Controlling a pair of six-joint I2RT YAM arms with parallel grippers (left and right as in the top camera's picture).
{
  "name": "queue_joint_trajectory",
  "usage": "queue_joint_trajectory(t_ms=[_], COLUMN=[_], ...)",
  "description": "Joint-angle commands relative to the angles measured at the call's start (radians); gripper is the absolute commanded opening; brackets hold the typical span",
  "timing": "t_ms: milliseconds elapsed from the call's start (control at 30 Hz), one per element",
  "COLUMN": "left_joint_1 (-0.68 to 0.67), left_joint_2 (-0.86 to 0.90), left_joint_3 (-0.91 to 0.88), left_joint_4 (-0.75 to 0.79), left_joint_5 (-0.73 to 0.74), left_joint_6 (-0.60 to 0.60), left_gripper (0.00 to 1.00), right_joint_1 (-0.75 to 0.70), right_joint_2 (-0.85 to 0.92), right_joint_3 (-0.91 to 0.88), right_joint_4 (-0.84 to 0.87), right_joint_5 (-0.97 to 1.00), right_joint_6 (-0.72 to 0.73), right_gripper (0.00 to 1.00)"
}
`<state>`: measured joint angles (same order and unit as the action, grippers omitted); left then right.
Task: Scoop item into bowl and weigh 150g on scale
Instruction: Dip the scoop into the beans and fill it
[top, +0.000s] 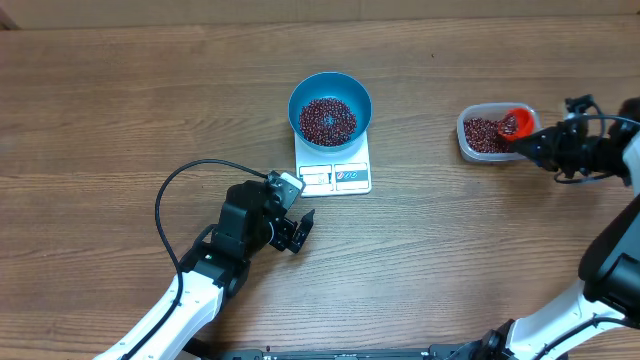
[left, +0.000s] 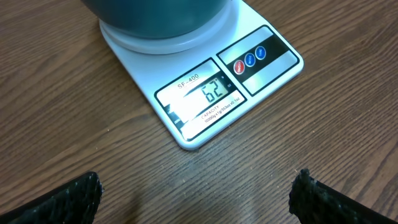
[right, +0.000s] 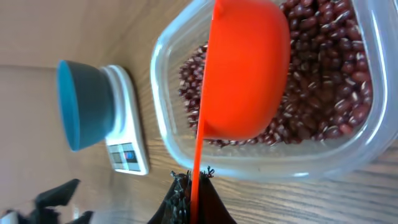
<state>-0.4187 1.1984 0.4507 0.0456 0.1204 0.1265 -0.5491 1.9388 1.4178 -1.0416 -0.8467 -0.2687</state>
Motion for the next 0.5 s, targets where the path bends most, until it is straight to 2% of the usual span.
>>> queue_joint_trajectory(t_ms=[0, 233, 467], left_joint_1=[-0.001, -0.001, -0.001], left_joint_2=[0.008, 0.008, 0.008], left_joint_3=[-0.001, -0.001, -0.001], left_joint_4=[0.003, 0.003, 0.003], left_joint_5=[0.003, 0.003, 0.003], left_joint_6=[-0.015, -0.015, -0.015], left_gripper=[1.00, 1.00, 1.00], right_joint_1=[-0.008, 0.037, 0.198], right_joint_2=[0.003, -0.008, -0.037], right_joint_3=[0.005, 0.058, 0.098], right_joint_4=[-0.024, -0.083, -0.087], right_joint_5=[-0.145, -0.222, -0.233], right_joint_6=[-0.062, -0.080, -0.072], right_gripper=[0.04, 0.04, 0.04])
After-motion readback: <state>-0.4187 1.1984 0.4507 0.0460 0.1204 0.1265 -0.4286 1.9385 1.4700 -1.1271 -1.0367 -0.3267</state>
